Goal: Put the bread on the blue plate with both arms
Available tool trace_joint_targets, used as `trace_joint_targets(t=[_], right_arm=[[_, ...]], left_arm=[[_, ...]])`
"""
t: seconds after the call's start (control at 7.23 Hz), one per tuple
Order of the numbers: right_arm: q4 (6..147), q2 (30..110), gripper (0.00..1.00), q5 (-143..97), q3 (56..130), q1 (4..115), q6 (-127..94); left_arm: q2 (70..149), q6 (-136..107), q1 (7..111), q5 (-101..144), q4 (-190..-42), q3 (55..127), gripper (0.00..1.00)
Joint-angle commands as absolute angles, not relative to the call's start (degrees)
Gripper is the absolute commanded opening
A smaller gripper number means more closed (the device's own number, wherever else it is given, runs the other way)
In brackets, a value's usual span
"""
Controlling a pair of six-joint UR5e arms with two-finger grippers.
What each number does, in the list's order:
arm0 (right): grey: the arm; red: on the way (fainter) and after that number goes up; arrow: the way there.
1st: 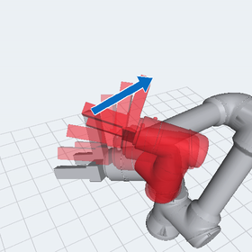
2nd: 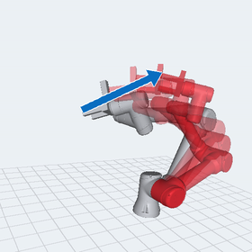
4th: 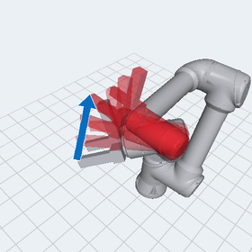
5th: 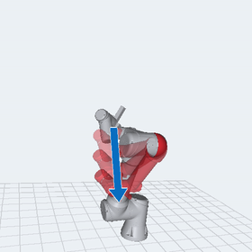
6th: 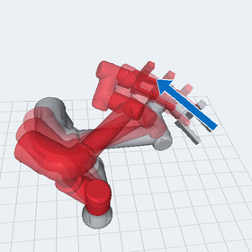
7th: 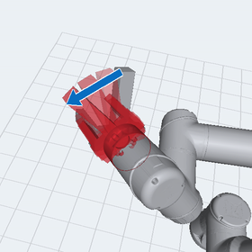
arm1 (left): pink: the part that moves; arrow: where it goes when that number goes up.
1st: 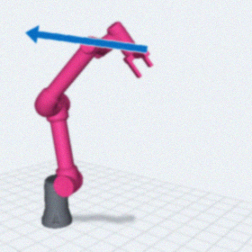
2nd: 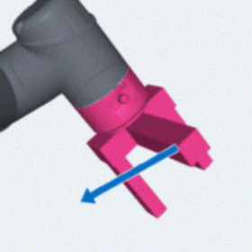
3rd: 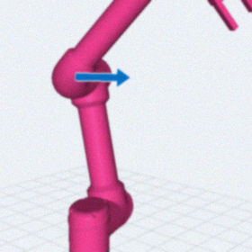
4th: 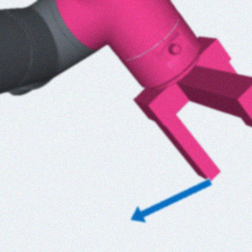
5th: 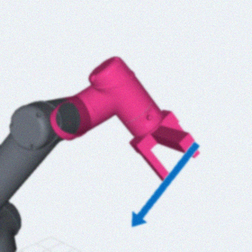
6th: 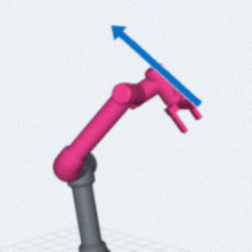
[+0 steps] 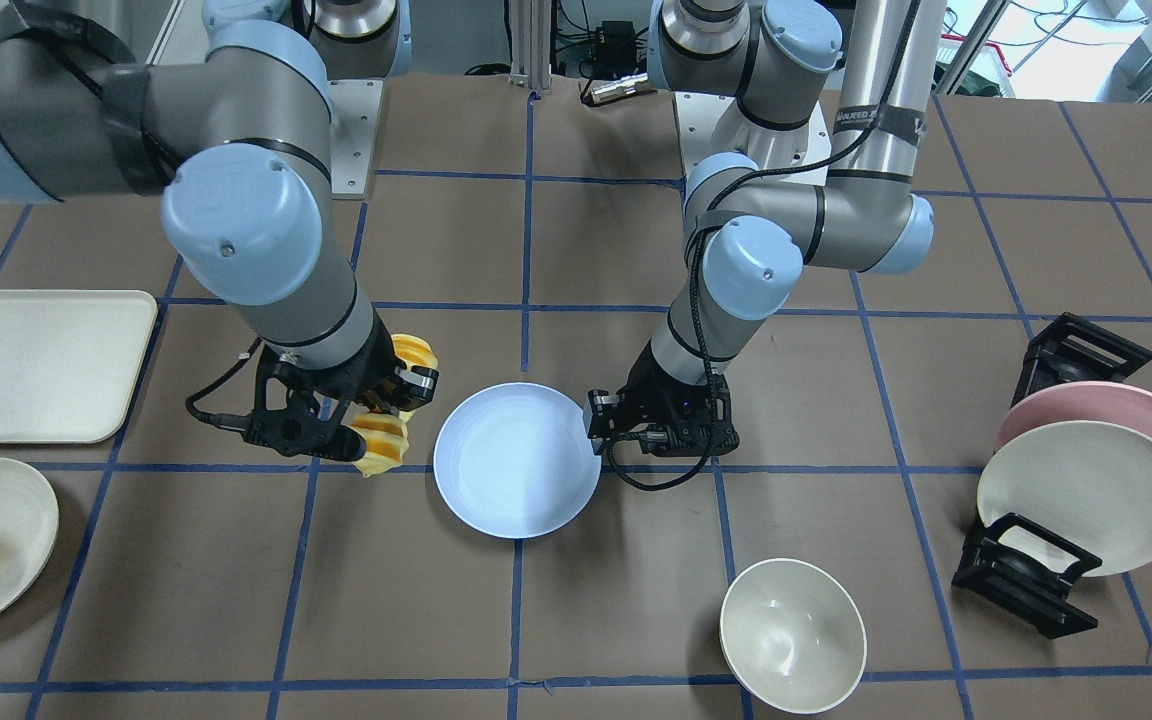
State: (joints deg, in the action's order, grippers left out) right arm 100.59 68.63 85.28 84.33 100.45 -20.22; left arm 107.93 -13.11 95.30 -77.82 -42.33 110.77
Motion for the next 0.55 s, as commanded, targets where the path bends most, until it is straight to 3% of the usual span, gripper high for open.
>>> trace_joint_targets(t=[0.0, 0.41], right_arm=[[107.7, 63.1, 0.0, 85.3, 84.2, 105.2, -20.4], [111.2, 59.5, 0.0, 85.3, 84.5, 108.9, -21.0]], left_arm=[[101.5, -1.9, 92.5, -82.5, -61.2, 102.7, 1.0], [96.1, 6.1, 91.5, -88.4, -82.1, 91.3, 1.0]])
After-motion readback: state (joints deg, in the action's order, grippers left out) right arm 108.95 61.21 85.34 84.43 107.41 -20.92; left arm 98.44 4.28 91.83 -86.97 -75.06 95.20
